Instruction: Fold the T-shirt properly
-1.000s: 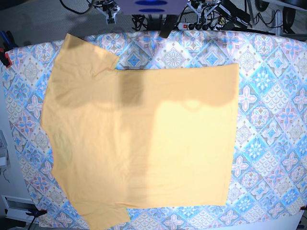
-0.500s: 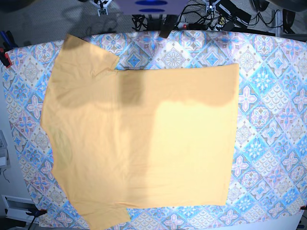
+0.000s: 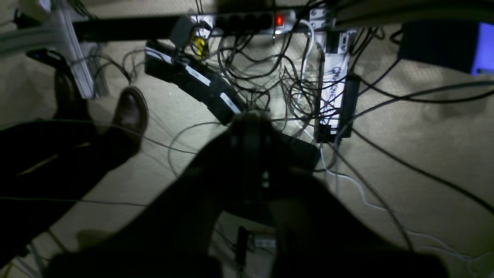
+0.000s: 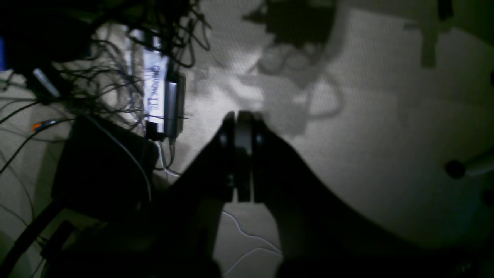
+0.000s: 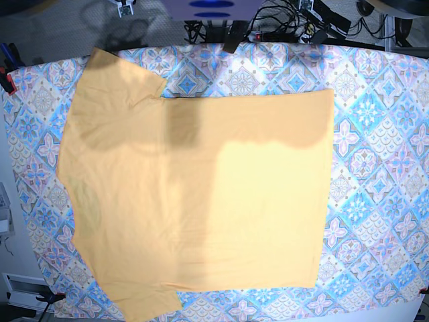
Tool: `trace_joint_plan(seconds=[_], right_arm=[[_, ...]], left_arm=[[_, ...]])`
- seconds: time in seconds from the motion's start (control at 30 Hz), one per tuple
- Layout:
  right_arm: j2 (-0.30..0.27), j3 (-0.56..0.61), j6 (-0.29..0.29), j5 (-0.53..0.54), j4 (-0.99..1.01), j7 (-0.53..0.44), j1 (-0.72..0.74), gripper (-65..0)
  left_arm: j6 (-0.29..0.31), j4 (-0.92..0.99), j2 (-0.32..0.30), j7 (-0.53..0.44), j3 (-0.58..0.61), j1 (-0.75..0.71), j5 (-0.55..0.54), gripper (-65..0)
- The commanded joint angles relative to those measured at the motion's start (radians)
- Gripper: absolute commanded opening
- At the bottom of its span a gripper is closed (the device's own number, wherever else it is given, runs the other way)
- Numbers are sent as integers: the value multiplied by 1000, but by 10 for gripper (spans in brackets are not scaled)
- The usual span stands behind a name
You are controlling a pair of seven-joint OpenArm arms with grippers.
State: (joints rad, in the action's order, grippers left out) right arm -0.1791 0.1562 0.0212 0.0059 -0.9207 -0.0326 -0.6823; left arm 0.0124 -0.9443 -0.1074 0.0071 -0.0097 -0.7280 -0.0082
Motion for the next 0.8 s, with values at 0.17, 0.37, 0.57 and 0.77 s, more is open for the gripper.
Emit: trace_joint_plan(seconds=[0.17,0.37,0.57,0.77], right_arm=[[-17,-109,-7,6,-137,-11,-112,-650],[-18,-224,-7,4,-295,-11,-193,-650],[-18,-301,-7,3,-412,-11,-258,-650],[-18,-330,-7,3,-513,-7,-302,-650]], left_arm=[[-5,-209,-4,-9,0,-126,4,-650],[-7,-414,-4,-8,0,-215,3,-650],[-7,-646,-4,-2,0,-290,3,-650],[-7,-853,-1,-2,0,-351,1,-650]])
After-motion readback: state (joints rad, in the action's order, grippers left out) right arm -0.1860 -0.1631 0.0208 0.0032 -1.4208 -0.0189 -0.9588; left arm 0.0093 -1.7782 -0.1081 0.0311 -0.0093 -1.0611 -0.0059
